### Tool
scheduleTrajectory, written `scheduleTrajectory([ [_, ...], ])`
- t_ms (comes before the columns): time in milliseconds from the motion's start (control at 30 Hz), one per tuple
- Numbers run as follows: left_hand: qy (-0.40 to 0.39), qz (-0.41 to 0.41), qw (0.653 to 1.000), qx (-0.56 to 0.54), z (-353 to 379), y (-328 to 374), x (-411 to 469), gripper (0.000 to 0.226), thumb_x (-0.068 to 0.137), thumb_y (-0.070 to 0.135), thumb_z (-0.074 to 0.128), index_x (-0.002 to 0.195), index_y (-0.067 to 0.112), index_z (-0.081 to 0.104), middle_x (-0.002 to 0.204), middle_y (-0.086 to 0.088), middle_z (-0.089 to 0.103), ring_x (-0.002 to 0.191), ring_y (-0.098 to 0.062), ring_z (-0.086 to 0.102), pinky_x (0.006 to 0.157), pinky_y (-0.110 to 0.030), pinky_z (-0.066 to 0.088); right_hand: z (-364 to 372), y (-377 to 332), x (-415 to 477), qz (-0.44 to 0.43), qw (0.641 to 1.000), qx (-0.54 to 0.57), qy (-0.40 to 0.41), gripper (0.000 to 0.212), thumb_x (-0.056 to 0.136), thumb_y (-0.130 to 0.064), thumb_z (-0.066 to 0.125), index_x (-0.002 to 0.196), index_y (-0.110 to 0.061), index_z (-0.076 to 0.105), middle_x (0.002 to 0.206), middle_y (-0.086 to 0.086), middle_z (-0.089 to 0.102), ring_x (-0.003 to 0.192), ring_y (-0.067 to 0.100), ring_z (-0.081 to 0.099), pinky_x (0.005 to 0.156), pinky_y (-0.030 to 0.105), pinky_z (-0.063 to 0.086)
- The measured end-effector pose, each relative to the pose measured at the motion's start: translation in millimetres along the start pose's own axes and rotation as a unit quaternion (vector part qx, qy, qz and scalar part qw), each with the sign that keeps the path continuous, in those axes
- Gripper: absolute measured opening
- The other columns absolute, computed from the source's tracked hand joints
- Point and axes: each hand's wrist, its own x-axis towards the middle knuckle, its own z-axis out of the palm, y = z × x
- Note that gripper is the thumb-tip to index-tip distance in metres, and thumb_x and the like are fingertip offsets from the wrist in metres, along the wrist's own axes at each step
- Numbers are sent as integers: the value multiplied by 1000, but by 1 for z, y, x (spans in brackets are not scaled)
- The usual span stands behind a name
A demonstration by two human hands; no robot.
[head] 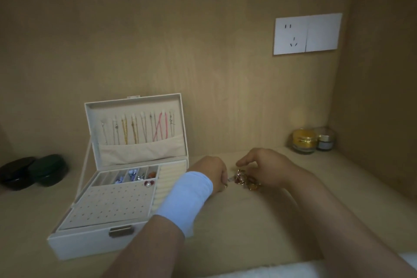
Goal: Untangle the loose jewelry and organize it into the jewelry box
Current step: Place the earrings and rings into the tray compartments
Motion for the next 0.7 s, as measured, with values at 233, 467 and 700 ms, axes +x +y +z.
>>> scheduleTrajectory([
  [233, 20, -15, 998, -53, -1, 0, 3, 10, 77, 24, 71, 84, 30, 69, 99, 10, 70, 95, -13, 64, 87, -23, 50, 4, -9, 3, -6, 1000, -13, 26, 11, 86, -27, 69, 89, -35, 76, 97, -14, 67, 94, 10, 64, 84, 29, 51],
  [467, 66, -23, 978, -199, -4, 5, 7, 23, 86, 27, 66, 109, 29, 65, 94, 10, 67, 93, -13, 63, 88, -25, 48, 5, 3, 9, -14, 990, 120, 77, 15, 85, -26, 70, 74, -36, 72, 76, -19, 70, 74, -1, 63, 73, 29, 53],
  [700, 72, -45, 921, -380, -8, 0, 6, 17, 79, 9, 75, 89, 20, 66, 75, -2, 69, 66, -21, 63, 68, -29, 51, 10, -7, 6, -26, 929, 362, 66, 18, 89, -3, 68, 79, -16, 72, 68, -4, 71, 53, 4, 57, 56, 23, 47],
])
